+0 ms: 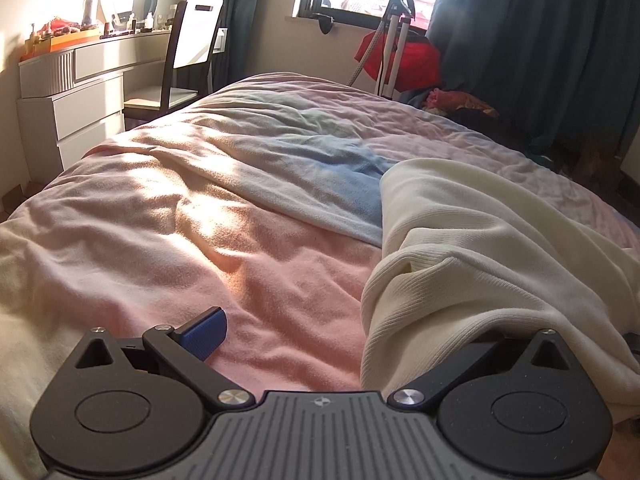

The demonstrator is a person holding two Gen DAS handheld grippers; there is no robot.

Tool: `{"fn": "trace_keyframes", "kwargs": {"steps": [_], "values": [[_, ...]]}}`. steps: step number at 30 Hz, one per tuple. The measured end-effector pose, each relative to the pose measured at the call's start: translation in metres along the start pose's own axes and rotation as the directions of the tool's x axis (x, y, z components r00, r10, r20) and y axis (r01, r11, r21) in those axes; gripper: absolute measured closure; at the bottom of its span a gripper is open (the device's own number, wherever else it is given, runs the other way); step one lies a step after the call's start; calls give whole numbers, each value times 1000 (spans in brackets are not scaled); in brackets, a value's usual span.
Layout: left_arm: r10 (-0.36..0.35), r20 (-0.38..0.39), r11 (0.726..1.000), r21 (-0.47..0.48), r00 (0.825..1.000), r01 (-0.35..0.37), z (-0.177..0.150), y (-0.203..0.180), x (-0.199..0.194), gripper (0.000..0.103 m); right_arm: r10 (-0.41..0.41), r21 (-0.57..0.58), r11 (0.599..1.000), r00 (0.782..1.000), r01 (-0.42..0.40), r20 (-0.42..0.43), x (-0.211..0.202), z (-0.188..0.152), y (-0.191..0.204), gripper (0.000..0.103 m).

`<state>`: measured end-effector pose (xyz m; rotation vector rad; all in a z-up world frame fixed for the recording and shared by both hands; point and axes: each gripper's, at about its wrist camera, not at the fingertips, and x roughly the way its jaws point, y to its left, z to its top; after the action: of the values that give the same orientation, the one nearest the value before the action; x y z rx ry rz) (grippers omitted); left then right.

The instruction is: Fold clothes

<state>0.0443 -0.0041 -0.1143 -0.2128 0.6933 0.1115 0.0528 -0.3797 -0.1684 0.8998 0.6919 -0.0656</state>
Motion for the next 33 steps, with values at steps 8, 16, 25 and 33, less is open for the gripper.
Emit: {"fn": "trace_keyframes", "kwargs": {"steps": [8,16,25,33], "values": [[-1,-17,999,-49,1000,0,2,5,4,0,218,70,974,975,-215,-37,-5,5,10,16],[-15,-37,998,-63,999,12,3,7,4,0,188,-36,981,980,-191,-66,1,1,27,22],[-274,-85,957,-126,958,263,5,15,-22,2,56,-139,989,997,-47,59,-24,6,44,68],[-553,-37,790,-343,833,509,9,26,0,0,19,-117,993,989,-2,144,-26,16,37,70]]}}
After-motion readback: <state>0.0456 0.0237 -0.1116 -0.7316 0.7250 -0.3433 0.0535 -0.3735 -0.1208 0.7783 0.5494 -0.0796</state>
